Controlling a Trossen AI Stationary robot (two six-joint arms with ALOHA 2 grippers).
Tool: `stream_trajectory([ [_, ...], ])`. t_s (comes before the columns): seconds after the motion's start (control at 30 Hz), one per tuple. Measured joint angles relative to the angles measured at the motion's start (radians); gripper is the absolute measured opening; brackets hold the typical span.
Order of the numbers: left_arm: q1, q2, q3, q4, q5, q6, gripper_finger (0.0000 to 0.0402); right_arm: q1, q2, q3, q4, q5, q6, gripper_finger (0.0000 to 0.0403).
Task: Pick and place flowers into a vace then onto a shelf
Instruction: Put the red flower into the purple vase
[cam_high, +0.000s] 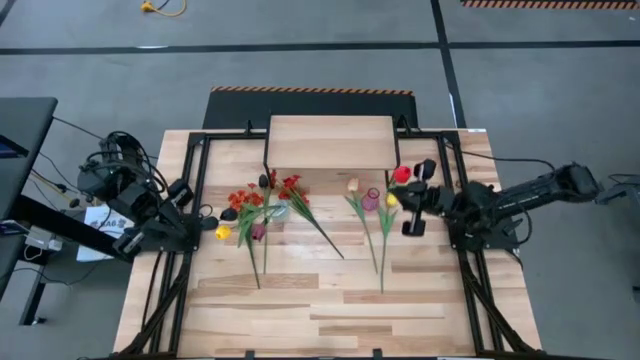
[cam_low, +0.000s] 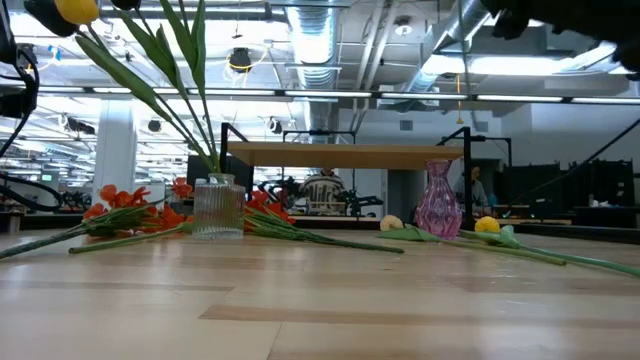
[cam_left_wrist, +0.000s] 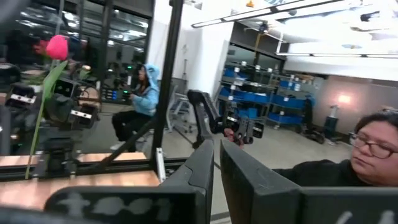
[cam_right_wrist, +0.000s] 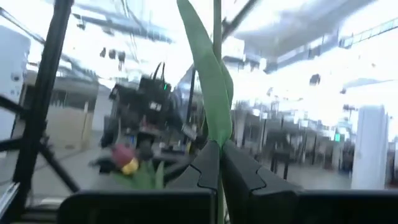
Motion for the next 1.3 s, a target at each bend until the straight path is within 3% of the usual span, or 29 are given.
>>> stream_trajectory([
  [0.23, 0.0, 0.0, 0.0, 0.01, -0.042, 0.002, 0.0016, -0.245, 0.058, -0.017, 0.102, -0.165, 0.119, 0.0],
  [0.43, 0.0, 0.0, 0.0, 0.025, -0.053, 0.002, 0.0016, -0.344, 0.197, -0.017, 0.238, -0.177, 0.235, 0.0],
  [0.77, 0.0, 0.0, 0.0, 0.025, -0.054, 0.0, 0.0016, -0.355, 0.403, -0.017, 0.438, -0.169, 0.3, 0.0],
  [1.3, 0.0, 0.0, 0.0, 0.026, -0.054, -0.006, 0.0016, -0.351, 0.434, -0.016, 0.395, -0.14, 0.302, 0.001],
])
